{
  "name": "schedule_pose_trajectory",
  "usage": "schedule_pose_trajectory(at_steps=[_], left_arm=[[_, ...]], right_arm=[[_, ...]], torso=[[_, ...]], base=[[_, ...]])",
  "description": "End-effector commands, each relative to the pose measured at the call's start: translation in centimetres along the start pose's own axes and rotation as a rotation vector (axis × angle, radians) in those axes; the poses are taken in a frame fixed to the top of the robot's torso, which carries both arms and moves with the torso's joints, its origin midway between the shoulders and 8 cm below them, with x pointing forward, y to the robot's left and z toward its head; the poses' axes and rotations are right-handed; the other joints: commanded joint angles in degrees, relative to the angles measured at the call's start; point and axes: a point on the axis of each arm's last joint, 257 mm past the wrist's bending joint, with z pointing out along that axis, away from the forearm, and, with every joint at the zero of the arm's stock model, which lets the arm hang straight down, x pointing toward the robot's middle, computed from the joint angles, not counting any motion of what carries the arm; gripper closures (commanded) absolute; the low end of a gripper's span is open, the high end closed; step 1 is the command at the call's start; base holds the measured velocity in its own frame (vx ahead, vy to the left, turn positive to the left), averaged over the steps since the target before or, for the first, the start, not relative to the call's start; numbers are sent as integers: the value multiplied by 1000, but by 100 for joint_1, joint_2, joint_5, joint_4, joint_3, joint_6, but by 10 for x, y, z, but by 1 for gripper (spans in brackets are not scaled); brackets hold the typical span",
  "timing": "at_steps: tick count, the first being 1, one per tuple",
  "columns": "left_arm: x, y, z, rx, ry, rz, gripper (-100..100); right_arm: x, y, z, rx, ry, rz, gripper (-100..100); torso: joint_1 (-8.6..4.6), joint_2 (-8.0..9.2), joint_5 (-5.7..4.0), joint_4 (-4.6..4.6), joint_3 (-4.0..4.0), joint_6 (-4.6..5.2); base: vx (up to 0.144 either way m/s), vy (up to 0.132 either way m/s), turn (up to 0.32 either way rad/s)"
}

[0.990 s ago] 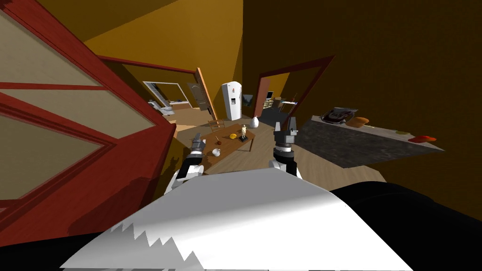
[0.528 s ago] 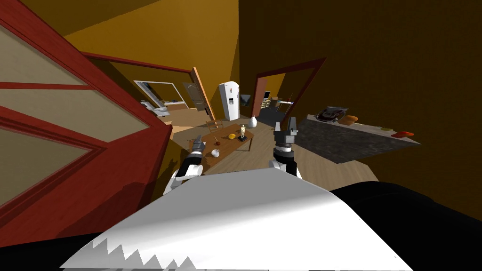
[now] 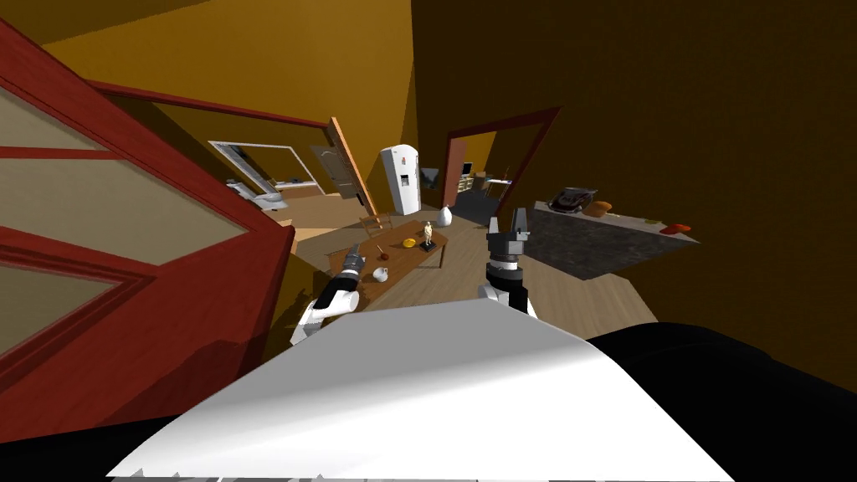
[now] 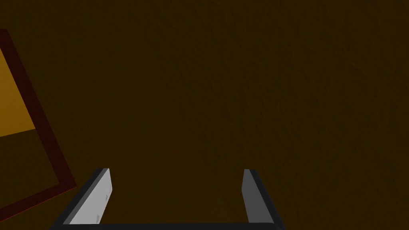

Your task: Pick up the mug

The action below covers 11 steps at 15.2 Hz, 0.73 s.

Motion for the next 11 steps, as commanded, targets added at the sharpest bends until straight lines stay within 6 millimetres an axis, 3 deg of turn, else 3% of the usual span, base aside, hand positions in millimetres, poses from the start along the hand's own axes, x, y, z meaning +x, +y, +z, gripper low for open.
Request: schedule_pose_trajectory(at_steps=[1,11], left_arm=[[-6,17,1,-57,-8,3,-100],[-26,80,1,-283,-42,2,-100]], right_arm=[[0,0,0,0,0,0,0],[0,0,0,0,0,0,0]], torso=[[0,0,0,0,0,0],[0,0,0,0,0,0]], base=[[-10,35,-152],[-8,29,-121]])
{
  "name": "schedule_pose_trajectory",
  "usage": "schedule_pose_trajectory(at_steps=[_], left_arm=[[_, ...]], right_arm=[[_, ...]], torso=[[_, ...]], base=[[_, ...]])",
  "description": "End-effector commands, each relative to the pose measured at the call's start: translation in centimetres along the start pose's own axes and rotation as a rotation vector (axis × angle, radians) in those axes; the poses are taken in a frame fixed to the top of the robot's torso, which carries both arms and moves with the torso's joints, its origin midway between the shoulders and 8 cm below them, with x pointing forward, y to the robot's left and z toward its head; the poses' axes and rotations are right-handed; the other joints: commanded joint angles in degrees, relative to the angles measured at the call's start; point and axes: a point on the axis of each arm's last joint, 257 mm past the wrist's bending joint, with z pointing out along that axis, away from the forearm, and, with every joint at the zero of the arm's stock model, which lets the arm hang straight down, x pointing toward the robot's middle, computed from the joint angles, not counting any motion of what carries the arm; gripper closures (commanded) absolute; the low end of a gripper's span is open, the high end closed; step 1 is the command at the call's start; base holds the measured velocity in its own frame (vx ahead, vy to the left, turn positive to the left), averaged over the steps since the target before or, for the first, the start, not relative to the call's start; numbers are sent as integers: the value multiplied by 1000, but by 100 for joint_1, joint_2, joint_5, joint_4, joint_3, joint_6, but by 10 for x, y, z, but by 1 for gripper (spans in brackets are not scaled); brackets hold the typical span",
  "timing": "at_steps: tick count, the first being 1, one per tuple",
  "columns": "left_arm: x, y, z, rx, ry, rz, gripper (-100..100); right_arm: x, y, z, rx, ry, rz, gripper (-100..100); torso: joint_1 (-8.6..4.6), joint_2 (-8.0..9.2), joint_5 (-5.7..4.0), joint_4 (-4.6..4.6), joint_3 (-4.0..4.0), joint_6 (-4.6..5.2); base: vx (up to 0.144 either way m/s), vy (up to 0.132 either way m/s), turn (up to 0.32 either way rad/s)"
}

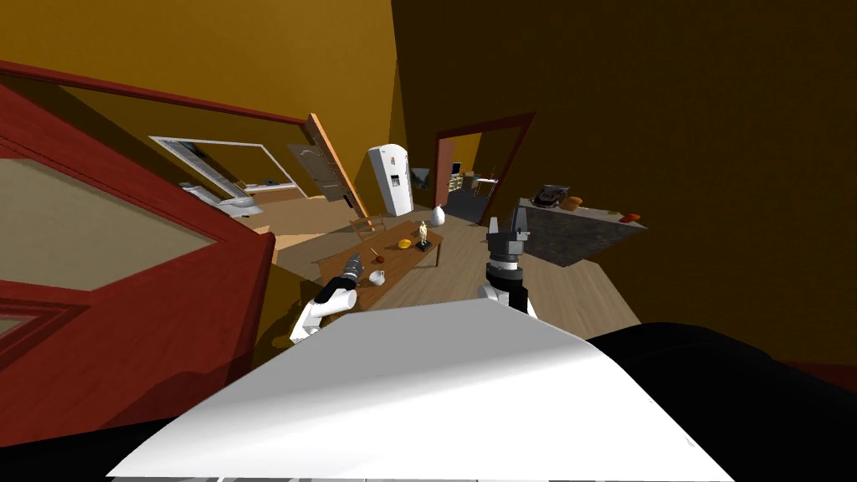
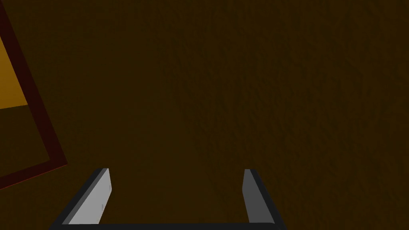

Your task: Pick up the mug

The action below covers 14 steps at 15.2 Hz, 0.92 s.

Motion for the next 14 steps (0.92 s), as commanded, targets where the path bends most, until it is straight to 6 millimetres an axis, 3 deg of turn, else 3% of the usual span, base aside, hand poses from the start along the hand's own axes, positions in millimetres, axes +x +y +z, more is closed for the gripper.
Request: schedule_pose_trajectory(at_steps=[1,11,14], left_arm=[[-2,10,1,-45,-3,-1,-100],[-19,69,3,-262,-28,-19,-100],[-18,78,1,-298,-26,-20,-100]], right_arm=[[0,0,0,0,0,0,0],[0,0,0,0,0,0,0],[0,0,0,0,0,0,0]], torso=[[0,0,0,0,0,0],[-6,-2,-1,-1,-1,-4],[-4,-2,-1,0,-1,-3]], base=[[-8,33,-83],[-6,23,-93],[-7,25,-83]])
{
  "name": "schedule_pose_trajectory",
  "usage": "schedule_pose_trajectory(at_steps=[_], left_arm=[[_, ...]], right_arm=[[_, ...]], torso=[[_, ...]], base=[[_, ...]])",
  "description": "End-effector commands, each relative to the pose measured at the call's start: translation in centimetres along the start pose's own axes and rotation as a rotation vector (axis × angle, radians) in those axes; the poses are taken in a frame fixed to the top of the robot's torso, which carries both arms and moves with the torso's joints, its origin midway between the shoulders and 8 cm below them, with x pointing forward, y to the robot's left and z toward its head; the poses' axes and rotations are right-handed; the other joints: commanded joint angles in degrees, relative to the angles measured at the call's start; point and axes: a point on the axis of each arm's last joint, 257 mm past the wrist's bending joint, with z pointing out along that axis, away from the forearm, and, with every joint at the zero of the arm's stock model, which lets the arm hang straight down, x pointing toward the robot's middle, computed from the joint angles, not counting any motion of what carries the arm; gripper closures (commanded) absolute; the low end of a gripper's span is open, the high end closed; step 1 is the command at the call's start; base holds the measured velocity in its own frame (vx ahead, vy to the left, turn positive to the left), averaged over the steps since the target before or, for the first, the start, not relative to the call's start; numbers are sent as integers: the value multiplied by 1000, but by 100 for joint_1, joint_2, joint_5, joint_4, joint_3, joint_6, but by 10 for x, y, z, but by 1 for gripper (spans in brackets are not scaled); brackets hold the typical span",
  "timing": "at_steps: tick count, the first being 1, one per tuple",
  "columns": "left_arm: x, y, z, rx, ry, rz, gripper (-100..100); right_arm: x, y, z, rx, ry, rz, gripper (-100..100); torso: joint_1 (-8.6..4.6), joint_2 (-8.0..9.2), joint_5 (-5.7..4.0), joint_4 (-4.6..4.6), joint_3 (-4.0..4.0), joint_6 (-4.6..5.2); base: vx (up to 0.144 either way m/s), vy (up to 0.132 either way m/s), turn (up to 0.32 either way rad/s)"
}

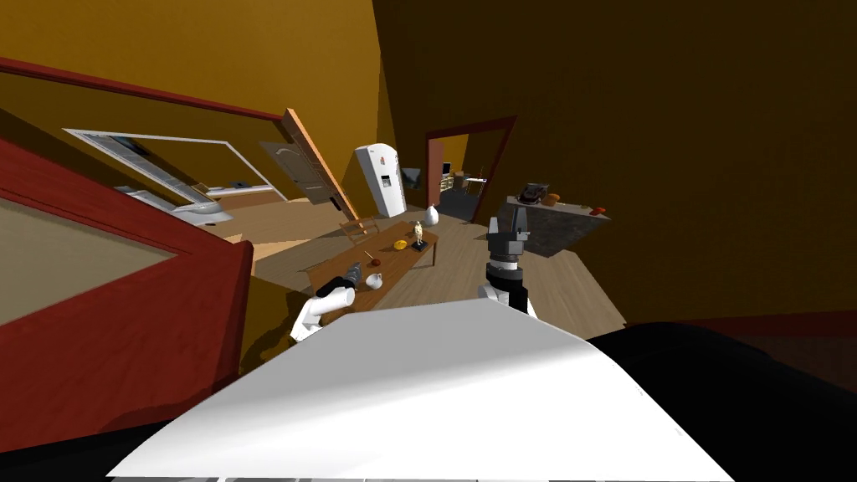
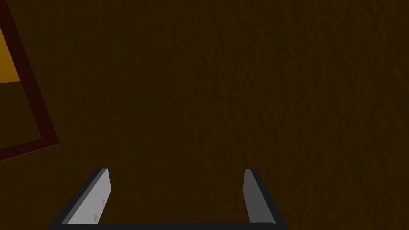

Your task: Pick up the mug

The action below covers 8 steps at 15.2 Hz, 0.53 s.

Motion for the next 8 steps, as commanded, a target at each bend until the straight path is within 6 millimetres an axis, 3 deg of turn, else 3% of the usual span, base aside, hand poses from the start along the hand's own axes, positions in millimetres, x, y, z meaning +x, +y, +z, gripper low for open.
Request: schedule_pose_trajectory(at_steps=[1,8], left_arm=[[-6,14,3,-55,-7,-10,-100],[-12,52,6,-206,-11,-32,-100]], right_arm=[[0,0,0,0,0,0,0],[0,0,0,0,0,0,0]], torso=[[0,0,0,0,0,0],[1,0,0,0,0,-1]], base=[[-8,22,-154],[-8,27,-109]])
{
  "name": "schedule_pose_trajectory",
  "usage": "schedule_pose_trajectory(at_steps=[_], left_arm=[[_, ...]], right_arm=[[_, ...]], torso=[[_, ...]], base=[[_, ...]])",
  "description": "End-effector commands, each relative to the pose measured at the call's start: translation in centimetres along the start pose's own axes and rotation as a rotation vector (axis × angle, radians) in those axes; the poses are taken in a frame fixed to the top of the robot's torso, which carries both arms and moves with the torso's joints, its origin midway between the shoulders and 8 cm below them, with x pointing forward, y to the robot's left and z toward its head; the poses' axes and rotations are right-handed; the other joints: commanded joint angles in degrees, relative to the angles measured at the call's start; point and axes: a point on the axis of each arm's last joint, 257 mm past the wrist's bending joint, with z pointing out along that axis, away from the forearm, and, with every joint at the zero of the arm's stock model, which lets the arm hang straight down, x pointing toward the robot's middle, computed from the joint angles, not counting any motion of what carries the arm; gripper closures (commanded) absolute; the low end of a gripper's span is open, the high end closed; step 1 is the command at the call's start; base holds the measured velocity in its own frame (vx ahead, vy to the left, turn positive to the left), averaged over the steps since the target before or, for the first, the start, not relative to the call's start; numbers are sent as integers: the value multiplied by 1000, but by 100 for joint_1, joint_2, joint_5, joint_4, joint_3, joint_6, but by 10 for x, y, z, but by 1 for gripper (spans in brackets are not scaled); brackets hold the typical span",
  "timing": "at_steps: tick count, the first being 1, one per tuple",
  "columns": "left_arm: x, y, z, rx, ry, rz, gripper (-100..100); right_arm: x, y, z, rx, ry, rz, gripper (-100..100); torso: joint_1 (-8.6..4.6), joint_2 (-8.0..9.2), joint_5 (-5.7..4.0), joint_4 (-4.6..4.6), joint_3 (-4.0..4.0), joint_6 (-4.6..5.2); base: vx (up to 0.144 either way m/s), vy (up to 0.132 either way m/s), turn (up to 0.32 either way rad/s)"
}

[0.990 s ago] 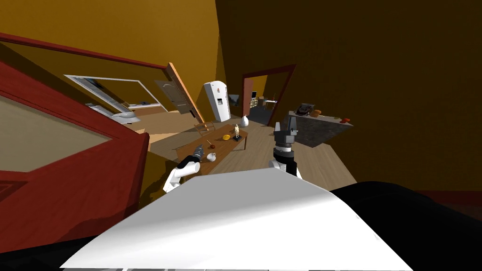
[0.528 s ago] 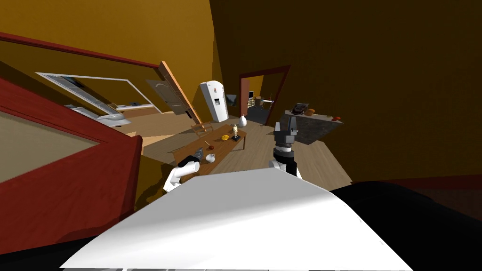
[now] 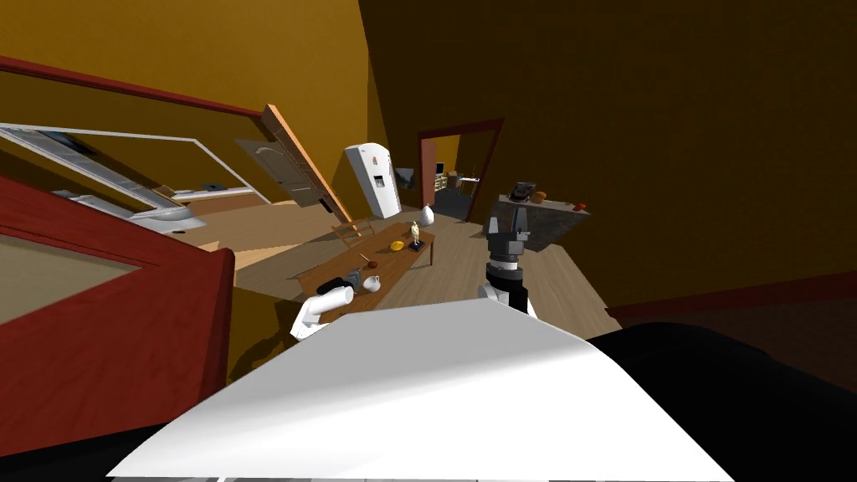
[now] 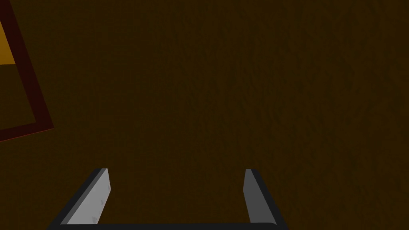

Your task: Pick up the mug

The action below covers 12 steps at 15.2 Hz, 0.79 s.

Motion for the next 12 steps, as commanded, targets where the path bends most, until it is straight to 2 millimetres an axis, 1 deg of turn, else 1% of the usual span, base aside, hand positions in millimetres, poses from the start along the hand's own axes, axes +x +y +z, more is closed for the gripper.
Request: schedule_pose_trajectory(at_steps=[1,2,3,4,8,12], left_arm=[[-2,12,2,-51,0,-7,-100],[-2,17,1,-70,1,-7,-100],[-2,17,1,-70,1,-7,-100],[-4,27,4,-109,-1,-19,-100],[-6,47,4,-193,3,-31,-100],[-6,69,2,-278,9,-44,-100]], right_arm=[[0,0,0,0,0,0,0],[0,0,0,0,0,0,0],[0,0,0,0,0,0,0],[0,0,0,0,0,0,0],[0,0,0,0,0,0,0],[0,0,0,0,0,0,0]], torso=[[0,0,0,0,0,0],[1,0,0,0,0,-1],[1,-1,0,0,0,-3],[-1,-2,0,0,-1,-4],[2,-1,0,0,0,0],[4,-1,1,0,0,-1]], base=[[-9,31,-176],[-6,26,-70],[-2,15,-1],[-2,19,-130],[-7,30,-141],[-7,29,-99]])
